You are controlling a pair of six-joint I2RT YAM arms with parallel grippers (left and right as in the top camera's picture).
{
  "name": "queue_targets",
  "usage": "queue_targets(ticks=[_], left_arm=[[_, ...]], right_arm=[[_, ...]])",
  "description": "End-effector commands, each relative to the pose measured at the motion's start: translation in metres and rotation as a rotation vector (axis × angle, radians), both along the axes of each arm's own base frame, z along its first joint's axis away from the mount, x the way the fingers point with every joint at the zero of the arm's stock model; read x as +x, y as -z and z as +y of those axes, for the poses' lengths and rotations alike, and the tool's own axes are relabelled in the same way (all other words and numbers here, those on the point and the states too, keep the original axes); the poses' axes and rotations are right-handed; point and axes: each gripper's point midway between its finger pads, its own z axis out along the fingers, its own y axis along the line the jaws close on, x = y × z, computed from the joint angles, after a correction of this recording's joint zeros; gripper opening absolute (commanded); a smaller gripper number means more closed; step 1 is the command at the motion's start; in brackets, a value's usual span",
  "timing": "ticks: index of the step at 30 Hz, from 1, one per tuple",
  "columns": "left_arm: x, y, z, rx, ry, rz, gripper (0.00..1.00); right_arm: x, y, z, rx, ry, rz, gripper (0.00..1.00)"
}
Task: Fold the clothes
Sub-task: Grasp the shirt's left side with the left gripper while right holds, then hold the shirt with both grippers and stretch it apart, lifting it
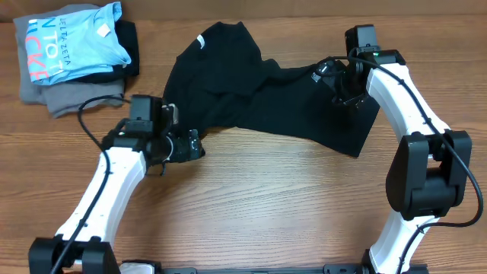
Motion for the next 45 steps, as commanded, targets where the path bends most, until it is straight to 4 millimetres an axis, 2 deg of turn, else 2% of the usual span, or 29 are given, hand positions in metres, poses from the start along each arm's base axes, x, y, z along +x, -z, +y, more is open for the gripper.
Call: queue_targets(ticks=[1,4,10,15,16,17,18,19,21,22,26,34,40,45], left_arm=[[0.019,0.007,-0.003,0.088,0.005,-0.035,1.00],[0.029,0.019,-0.011,0.111,0.023,-0.052,1.00],[0.035,0.046,-0.006,0.166,0.011,-0.016,1.00],[0.036,0.050,-0.006,0.170,0.011,-0.010,1.00],[0.037,0.048,-0.006,0.169,0.011,-0.016,0.94],[0.039,0.047,-0.006,0.168,0.011,-0.023,0.64],[0.041,0.046,-0.007,0.166,0.010,-0.029,0.45],[0.042,0.046,-0.007,0.165,0.009,-0.035,0.39],[0.044,0.044,-0.008,0.163,0.008,-0.043,0.36],[0.045,0.044,-0.008,0.163,0.008,-0.044,0.32],[0.045,0.044,-0.008,0.163,0.009,-0.043,0.05],[0.043,0.031,-0.008,0.170,0.013,-0.005,0.04],[0.029,0.029,-0.002,0.200,0.014,0.067,0.04],[0.022,0.031,-0.001,0.205,0.017,0.094,0.04]], right_arm=[[0.001,0.001,-0.002,-0.004,0.008,-0.003,1.00],[0.001,0.001,-0.002,-0.005,0.008,-0.003,1.00],[0.001,0.001,-0.004,-0.021,-0.017,-0.006,1.00],[0.003,0.001,-0.004,-0.024,-0.016,-0.013,1.00],[0.003,0.001,-0.004,-0.024,-0.016,-0.014,1.00],[0.003,0.001,-0.004,-0.024,-0.016,-0.015,1.00],[0.003,0.001,-0.004,-0.025,-0.016,-0.015,1.00],[0.003,0.001,-0.004,-0.025,-0.016,-0.016,1.00],[0.003,0.001,-0.004,-0.025,-0.016,-0.016,1.00],[0.003,0.001,-0.004,-0.025,-0.015,-0.016,1.00],[0.004,0.001,-0.005,-0.028,-0.014,-0.017,1.00],[0.009,-0.001,-0.004,-0.025,-0.015,-0.039,1.00],[0.039,-0.017,0.009,-0.010,-0.153,-0.203,1.00],[0.058,-0.023,-0.001,-0.074,-0.126,-0.281,0.98]])
